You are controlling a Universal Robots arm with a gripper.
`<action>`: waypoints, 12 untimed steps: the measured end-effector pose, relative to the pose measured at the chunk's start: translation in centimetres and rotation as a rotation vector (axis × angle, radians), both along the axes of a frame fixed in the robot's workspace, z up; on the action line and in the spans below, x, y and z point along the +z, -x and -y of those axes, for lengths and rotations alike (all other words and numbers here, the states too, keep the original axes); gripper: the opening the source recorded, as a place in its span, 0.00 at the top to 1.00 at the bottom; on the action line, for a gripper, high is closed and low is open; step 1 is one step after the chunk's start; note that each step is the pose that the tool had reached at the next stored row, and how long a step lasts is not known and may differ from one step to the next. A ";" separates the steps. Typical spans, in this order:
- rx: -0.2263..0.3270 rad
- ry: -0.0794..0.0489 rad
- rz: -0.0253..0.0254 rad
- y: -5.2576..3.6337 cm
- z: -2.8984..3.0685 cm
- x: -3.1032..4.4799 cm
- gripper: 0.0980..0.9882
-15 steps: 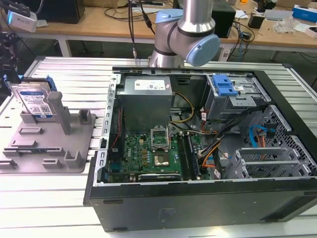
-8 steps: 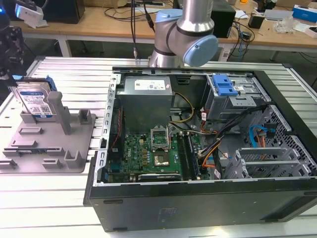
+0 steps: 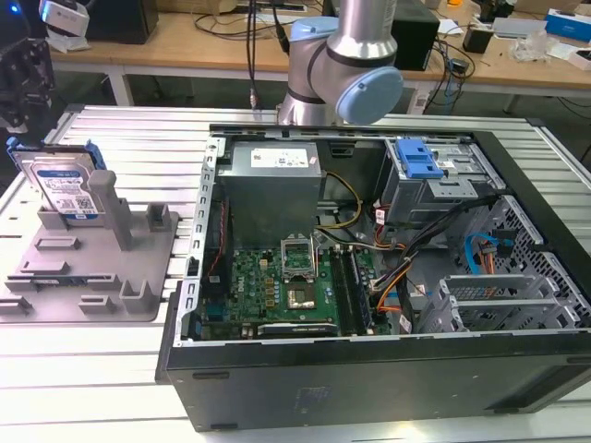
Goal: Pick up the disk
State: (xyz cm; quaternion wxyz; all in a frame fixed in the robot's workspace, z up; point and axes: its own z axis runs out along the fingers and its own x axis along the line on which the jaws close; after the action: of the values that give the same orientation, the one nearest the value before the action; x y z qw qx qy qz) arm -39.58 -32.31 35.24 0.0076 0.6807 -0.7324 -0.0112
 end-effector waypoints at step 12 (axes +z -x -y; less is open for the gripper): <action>0.065 0.000 0.0002 1.18 -0.50 -0.68 0.57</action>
State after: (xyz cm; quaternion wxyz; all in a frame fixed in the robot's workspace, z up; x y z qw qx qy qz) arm -40.76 -31.80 34.56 0.0079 0.7043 -0.7098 -0.0109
